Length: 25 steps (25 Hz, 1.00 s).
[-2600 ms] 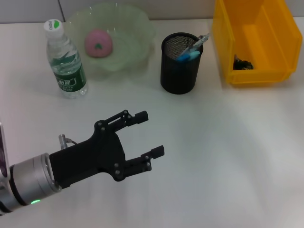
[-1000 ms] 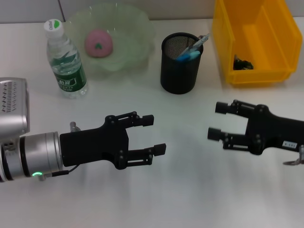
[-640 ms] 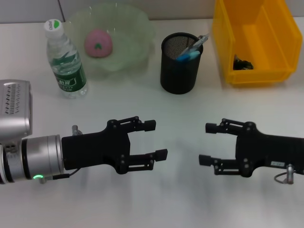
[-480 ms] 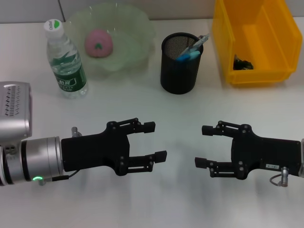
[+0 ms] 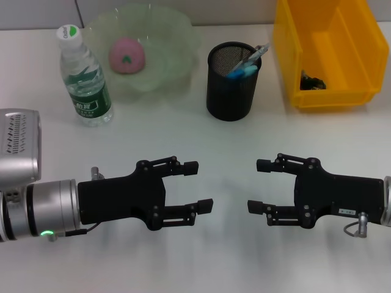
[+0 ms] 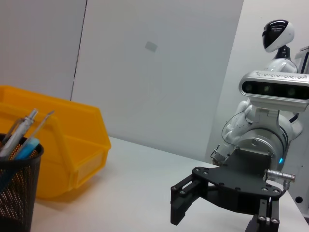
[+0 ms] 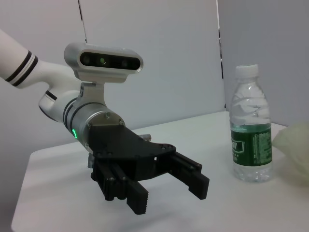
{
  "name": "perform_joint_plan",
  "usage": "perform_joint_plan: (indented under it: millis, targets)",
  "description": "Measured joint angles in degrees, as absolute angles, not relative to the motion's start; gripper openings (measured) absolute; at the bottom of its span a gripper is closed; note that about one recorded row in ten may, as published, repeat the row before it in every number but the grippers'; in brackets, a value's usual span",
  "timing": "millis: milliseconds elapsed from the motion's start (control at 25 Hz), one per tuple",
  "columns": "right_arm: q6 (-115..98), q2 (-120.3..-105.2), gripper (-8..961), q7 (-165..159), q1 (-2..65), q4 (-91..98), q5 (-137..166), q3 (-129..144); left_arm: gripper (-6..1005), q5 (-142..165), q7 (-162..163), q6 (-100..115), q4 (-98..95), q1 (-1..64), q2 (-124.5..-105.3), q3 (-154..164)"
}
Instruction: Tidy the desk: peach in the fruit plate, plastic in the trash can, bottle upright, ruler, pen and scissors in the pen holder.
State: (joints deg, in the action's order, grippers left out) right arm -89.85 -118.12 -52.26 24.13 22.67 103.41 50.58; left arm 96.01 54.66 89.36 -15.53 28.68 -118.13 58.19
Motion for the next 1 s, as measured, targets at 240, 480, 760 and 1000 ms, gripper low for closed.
perform_joint_plan:
  millis: [240, 480, 760, 1000]
  targets:
    - [-88.08, -118.42, 810, -52.22, 24.25, 22.67, 103.43, 50.7, 778, 96.06, 54.54, 89.54, -15.55, 28.72, -118.12, 58.19]
    - [-87.97, -118.58, 810, -52.34, 24.36, 22.67, 103.57, 50.71, 778, 96.37, 54.36, 89.37, -15.56, 28.82, -118.16, 58.18]
    - [-88.18, -118.57, 809, -52.7, 24.53, 22.67, 103.52, 50.72, 778, 96.62, 54.37, 89.49, -15.56, 28.91, -118.03, 58.18]
    - [-88.12, -118.56, 809, -52.73, 24.52, 22.67, 103.34, 50.71, 778, 96.62, 54.4, 89.59, -15.56, 28.81, -117.95, 58.18]
